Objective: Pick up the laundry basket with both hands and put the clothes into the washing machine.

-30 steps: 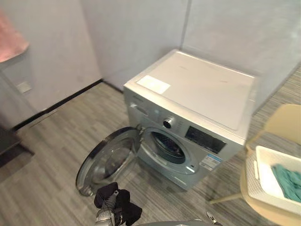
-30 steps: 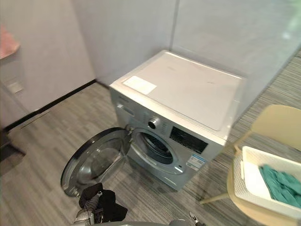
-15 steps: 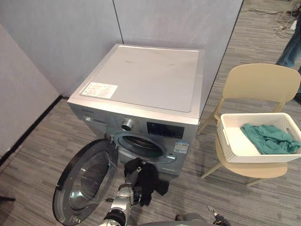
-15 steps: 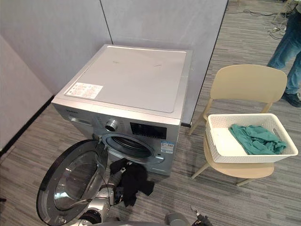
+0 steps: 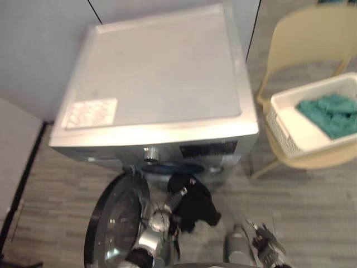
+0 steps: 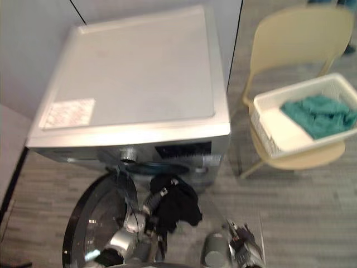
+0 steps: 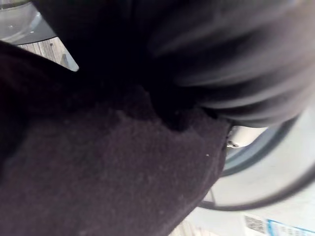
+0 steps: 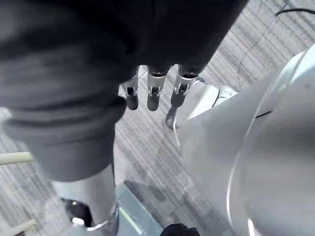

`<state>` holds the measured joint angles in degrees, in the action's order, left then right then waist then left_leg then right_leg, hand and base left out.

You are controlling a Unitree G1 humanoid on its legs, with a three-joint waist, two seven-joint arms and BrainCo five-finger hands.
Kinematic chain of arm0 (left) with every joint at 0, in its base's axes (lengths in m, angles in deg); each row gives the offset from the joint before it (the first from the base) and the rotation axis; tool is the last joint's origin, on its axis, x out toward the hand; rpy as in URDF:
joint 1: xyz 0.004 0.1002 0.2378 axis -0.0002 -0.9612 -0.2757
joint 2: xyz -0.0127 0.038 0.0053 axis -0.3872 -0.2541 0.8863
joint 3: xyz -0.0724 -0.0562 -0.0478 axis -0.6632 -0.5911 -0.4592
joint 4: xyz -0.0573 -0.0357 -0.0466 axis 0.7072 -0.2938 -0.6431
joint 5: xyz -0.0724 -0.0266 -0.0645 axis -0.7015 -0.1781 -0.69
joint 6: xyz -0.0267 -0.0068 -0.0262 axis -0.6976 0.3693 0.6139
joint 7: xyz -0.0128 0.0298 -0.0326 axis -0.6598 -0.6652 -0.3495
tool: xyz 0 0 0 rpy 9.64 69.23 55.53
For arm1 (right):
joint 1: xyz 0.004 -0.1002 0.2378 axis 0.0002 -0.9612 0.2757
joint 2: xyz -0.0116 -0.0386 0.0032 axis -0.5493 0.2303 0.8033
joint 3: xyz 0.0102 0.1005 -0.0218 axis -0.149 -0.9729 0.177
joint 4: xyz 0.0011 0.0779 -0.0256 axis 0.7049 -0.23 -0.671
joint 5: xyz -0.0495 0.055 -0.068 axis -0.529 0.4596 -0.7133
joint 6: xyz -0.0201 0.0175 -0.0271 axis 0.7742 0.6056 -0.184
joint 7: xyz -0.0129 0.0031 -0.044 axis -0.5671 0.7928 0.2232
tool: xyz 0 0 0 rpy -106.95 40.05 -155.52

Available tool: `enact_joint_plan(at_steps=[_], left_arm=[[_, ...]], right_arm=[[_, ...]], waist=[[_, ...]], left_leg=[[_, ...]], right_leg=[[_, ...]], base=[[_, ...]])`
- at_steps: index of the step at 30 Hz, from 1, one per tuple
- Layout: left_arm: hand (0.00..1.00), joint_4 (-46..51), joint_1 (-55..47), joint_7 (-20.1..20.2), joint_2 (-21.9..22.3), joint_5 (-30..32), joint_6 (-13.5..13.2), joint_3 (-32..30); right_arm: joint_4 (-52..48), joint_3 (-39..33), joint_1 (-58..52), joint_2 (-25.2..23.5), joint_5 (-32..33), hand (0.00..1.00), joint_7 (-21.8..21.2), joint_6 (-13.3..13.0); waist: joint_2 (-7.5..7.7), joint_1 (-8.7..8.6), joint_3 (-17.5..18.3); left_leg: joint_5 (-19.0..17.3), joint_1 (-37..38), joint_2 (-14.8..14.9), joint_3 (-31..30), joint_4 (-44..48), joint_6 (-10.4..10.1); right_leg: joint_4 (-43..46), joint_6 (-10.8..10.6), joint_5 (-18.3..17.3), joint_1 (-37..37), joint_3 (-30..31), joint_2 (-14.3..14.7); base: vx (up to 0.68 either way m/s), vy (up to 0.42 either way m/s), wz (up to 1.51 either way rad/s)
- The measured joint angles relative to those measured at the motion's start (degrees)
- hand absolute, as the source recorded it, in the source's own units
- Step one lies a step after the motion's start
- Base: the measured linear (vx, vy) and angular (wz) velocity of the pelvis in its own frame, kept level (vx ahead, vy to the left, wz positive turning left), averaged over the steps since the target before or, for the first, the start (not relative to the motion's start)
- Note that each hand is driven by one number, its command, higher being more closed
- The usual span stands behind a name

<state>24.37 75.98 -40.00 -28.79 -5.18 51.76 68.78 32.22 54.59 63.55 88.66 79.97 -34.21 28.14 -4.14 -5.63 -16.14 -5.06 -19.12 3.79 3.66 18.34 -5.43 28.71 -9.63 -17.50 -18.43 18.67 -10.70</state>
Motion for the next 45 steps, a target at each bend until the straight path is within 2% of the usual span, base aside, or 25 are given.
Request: enact_joint_plan(at_steps=[2, 3, 7, 11, 14, 16, 18, 21, 23, 26, 29, 35, 36, 37, 38, 39, 40, 41, 42, 43, 45], left_arm=[[1.0, -1.0, 5.4, -1.0, -0.3, -1.9, -0.2, -0.2], [1.0, -1.1, 6.0, -1.3, -0.3, -2.2, -0.2, -0.2], [1.0, -4.6, 16.8, -4.4, 0.2, -9.2, -1.0, -3.6], [1.0, -6.2, 26.9, -6.7, 1.2, -15.5, -2.0, -9.2], [1.0, -10.2, 36.8, -8.1, 0.1, -22.9, -1.9, -17.1], [1.0, -12.4, 43.6, -9.5, -2.6, -31.7, -1.6, -21.7], [1.0, -12.4, 48.5, -10.4, -6.2, -37.3, -1.6, -24.0], [1.0, -12.4, 60.3, -13.3, -12.1, -40.5, -1.5, -25.6], [1.0, -9.8, 64.2, -14.1, -14.5, -39.9, -5.8, -23.3], [1.0, -7.3, 67.0, -19.7, -14.0, -42.4, -9.2, -18.3], [1.0, -7.2, 67.1, -21.7, -14.7, -42.7, -10.7, -17.9], [1.0, -5.9, 67.3, -22.8, -16.9, -43.9, -12.0, -17.1], [1.0, -3.4, 67.3, -23.5, -18.3, -43.6, -12.0, -15.3], [1.0, 0.7, 67.3, -24.7, -20.2, -39.2, -11.8, -13.6], [0.0, 2.7, 67.3, -25.2, -21.0, -36.8, -11.9, -13.3], [0.0, 5.3, 67.3, -26.8, -23.0, -29.9, -11.5, -12.9], [0.0, 7.5, 67.3, -30.6, -24.6, -21.1, -10.3, -12.0], [0.0, 8.4, 67.3, -32.4, -25.0, -17.4, -9.9, -11.7], [0.0, 9.8, 67.2, -37.8, -25.0, -6.2, -6.8, -11.0], [0.0, 10.8, 67.2, -41.5, -25.4, 3.8, -3.1, -8.9], [0.0, 10.8, 67.3, -42.5, -26.3, 12.9, 0.8, -6.2]], right_arm=[[-2.9, 2.2, 0.2, -0.8, 2.2, 0.0, 0.0, -0.6], [-3.1, 2.4, 0.3, -0.8, 2.3, 0.0, 0.1, -0.7], [-9.5, 6.7, 0.1, -2.8, 4.7, 0.0, 1.7, -2.5], [-13.6, 9.1, 0.1, -3.9, 7.2, 0.0, 2.7, -3.7], [-16.1, 10.6, 0.3, -4.4, 8.1, 0.0, 2.7, -4.1], [-16.7, 10.6, 0.4, -4.5, 9.0, 0.0, 2.7, -4.3], [-16.8, 10.6, 0.3, -4.8, 9.1, 0.0, 2.6, -4.5], [-16.7, 10.6, 0.3, -5.0, 9.6, 0.0, 2.3, -5.6], [-16.9, 10.6, 0.0, -5.5, 10.3, 0.0, 2.0, -6.2], [-17.2, 10.3, -1.2, -6.2, 12.0, 0.0, 1.2, -6.3], [-18.9, 10.2, -2.5, -6.2, 12.2, 0.0, 1.1, -6.3], [-20.5, 10.0, -3.3, -5.8, 12.9, 0.0, 1.1, -6.3], [-21.7, 10.0, -3.6, -5.6, 13.5, 0.0, 1.1, -6.4], [-23.2, 10.1, -3.9, -5.2, 13.7, 0.0, 1.0, -6.6], [-23.8, 10.1, -4.1, -5.0, 14.0, 0.0, 0.8, -6.7], [-24.8, 10.1, -4.8, -4.6, 14.0, 0.0, 0.1, -7.1], [-25.2, 10.3, -5.5, -4.3, 14.0, 0.0, -0.2, -7.9], [-25.4, 10.4, -5.9, -4.1, 14.0, 0.0, -0.2, -8.3], [-25.7, 10.7, -6.5, -3.7, 14.1, 0.0, -0.1, -9.2], [-25.6, 11.2, -6.5, -3.3, 14.6, 0.0, 0.1, -10.2], [-25.7, 12.5, -6.5, -2.5, 15.4, 0.0, 0.0, -11.2]], waist=[[0.55, 0.49, -3.3], [0.74, 0.51, -3.4], [3.46, 0.9, -6.2], [4.71, 1.93, -7.2], [5.8, 2.06, -8.5], [6.8, 1.98, -9.1], [7.83, 2.05, -9.7], [8.47, 2.99, -10.2], [8.48, 2.86, -11.1], [8.85, 3.5, -11.5], [8.85, 3.42, -11.5], [8.78, 3.34, -11.6], [8.76, 3.34, -11.6], [8.58, 3.26, -12.3], [8.59, 3.24, -12.7], [8.54, 3.19, -12.8], [8.5, 3.3, -12.8], [8.49, 3.29, -12.8], [8.5, 3.55, -12.8], [8.49, 3.78, -12.8], [8.5, 4.03, -12.8]], left_leg=[[-5.0, -7.1, 2.1, 2.4, 9.1, 0.5], [-5.4, -7.9, 2.4, 2.6, 9.8, 0.6], [-10.0, -17.7, 7.5, 4.5, 19.2, -0.4], [-10.7, -25.4, 10.8, 4.3, 24.1, -0.5], [-11.0, -30.8, 13.7, 5.1, 27.7, -0.5], [-11.5, -34.5, 16.4, 6.5, 29.9, -0.3], [-11.8, -36.9, 18.4, 7.9, 31.6, -0.1], [-12.3, -41.0, 21.2, 8.2, 33.8, 0.3], [-12.5, -42.6, 21.6, 7.8, 34.7, 0.6], [-12.8, -44.5, 22.0, 8.0, 36.3, 1.2], [-13.0, -44.5, 22.2, 9.1, 36.9, 1.6], [-13.0, -44.6, 22.2, 9.2, 36.4, 1.7], [-13.0, -45.2, 22.2, 9.2, 36.3, 1.7], [-12.8, -45.6, 22.2, 9.2, 36.3, 1.9], [-12.8, -45.6, 22.2, 9.2, 36.3, 1.9], [-12.8, -46.3, 22.3, 9.2, 36.4, 2.0], [-12.8, -46.7, 22.3, 9.1, 36.4, 2.0], [-12.8, -46.8, 22.4, 9.1, 36.4, 2.0], [-12.8, -47.1, 22.5, 9.0, 36.4, 2.0], [-12.8, -47.2, 22.7, 9.0, 36.5, 2.0], [-12.8, -47.2, 22.9, 9.0, 36.6, 2.0]], right_leg=[[2.6, -0.5, 0.1, -5.5, 2.0, 1.8], [2.9, -0.8, 0.2, -6.3, 2.2, 2.1], [5.4, -2.6, -0.8, -14.8, 3.9, 6.0], [9.4, -2.7, -0.9, -22.6, 4.9, 9.7], [11.8, -2.7, -0.9, -27.7, 5.2, 11.9], [12.7, -2.8, -0.8, -31.1, 5.3, 13.6], [12.7, -3.0, -0.4, -33.3, 5.7, 14.8], [10.4, -3.9, 1.8, -36.0, 6.3, 16.6], [8.8, -4.2, 2.5, -36.1, 6.1, 16.5], [7.3, -4.3, 2.9, -36.0, 5.1, 16.1], [6.9, -4.6, 3.3, -36.0, 5.4, 15.7], [6.2, -4.5, 4.0, -36.3, 5.4, 15.9], [6.2, -4.5, 4.3, -37.0, 5.4, 15.9], [6.2, -4.6, 4.3, -37.3, 5.4, 16.0], [6.3, -4.6, 4.3, -37.4, 5.4, 16.0], [6.3, -4.6, 4.4, -38.1, 5.4, 16.2], [6.4, -4.6, 4.4, -38.4, 5.3, 16.3], [6.5, -4.6, 4.4, -38.5, 5.2, 16.4], [6.7, -4.6, 4.4, -38.8, 4.9, 16.5], [7.0, -4.6, 4.4, -38.9, 4.7, 16.6], [7.1, -4.6, 4.4, -38.9, 4.3, 16.6]], base=[[-0.14, 0.152, -0.46], [-0.13, 0.086, -0.6], [-0.11, 0.002, -0.51], [-0.05, -0.064, -0.33], [0.0, -0.062, -0.25], [0.0, -0.046, -0.27], [-0.01, -0.035, -0.37], [0.0, 0.033, -0.42], [0.01, 0.073, -0.16], [0.03, 0.07, 0.04], [0.03, 0.04, -0.06], [0.02, 0.002, -0.05], [0.0, 0.0, 0.0], [0.0, 0.0, 0.0], [0.03, -0.023, -0.02], [0.04, -0.021, -0.03], [0.04, -0.02, -0.03], [0.08, -0.023, -0.01], [0.09, -0.027, 0.0], [0.09, -0.029, 0.0], [0.06, -0.019, 0.0]])
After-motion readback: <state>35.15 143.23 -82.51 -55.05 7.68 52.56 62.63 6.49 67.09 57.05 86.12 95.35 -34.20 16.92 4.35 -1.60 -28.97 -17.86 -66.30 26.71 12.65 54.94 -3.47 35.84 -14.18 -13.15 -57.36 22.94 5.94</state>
